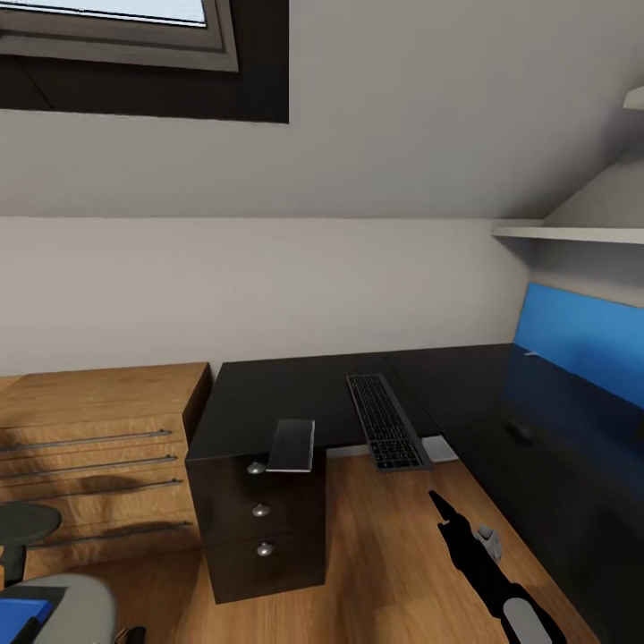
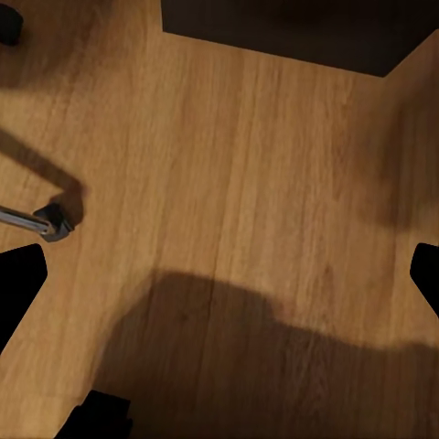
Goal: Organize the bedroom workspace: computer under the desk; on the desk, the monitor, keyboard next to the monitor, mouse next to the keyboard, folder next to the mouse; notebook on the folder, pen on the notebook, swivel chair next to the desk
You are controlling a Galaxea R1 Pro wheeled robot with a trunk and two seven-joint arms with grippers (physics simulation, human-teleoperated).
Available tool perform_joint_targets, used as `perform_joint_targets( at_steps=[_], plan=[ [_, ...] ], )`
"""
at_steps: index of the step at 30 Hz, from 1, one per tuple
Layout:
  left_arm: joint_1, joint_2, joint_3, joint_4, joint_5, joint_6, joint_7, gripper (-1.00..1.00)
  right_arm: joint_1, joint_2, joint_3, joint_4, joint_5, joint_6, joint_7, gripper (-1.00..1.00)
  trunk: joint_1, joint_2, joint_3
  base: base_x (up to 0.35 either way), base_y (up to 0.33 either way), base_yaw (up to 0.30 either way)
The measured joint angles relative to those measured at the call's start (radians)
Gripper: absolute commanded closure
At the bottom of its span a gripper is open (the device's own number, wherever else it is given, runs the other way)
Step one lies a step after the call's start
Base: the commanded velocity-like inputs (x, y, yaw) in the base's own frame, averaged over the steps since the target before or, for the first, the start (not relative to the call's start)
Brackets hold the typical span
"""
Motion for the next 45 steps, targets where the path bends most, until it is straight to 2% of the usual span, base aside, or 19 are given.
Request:
perform_joint_targets(
  at_steps=[12,19,23,31,43,45],
  plan=[
    [0.000,0.001,0.003,0.001,0.003,-0.009,-0.001,-1.00,0.000,0.000,0.001,-0.004,-0.001,0.003,0.000,-1.00,0.000,0.000,0.000,0.000,0.000,0.000],
    [0.000,0.002,0.001,0.049,0.002,-0.085,-0.019,-1.00,0.000,0.000,0.001,-0.005,-0.002,0.004,0.000,-1.00,0.000,0.000,0.000,0.079,0.000,0.000],
    [0.000,0.003,0.000,0.072,0.000,-0.106,-0.024,-1.00,0.000,0.000,0.001,-0.006,-0.002,0.005,0.000,-1.00,-0.001,0.000,0.000,0.266,0.000,0.000],
    [0.000,0.003,0.000,0.081,0.000,-0.117,-0.025,-1.00,0.000,0.000,0.001,-0.005,-0.002,0.005,-0.001,-1.00,0.000,0.000,0.000,0.276,0.000,0.000],
    [0.000,0.003,0.002,0.078,0.002,-0.121,-0.025,-1.00,0.000,0.000,0.001,-0.004,-0.002,0.005,-0.001,-1.00,0.000,0.000,0.000,0.038,0.000,0.000],
    [0.000,0.003,0.002,0.077,0.002,-0.121,-0.025,-1.00,0.000,0.000,0.001,-0.004,-0.001,0.005,-0.001,-1.00,0.008,-0.014,-0.006,0.003,0.000,0.000]
  ],
)
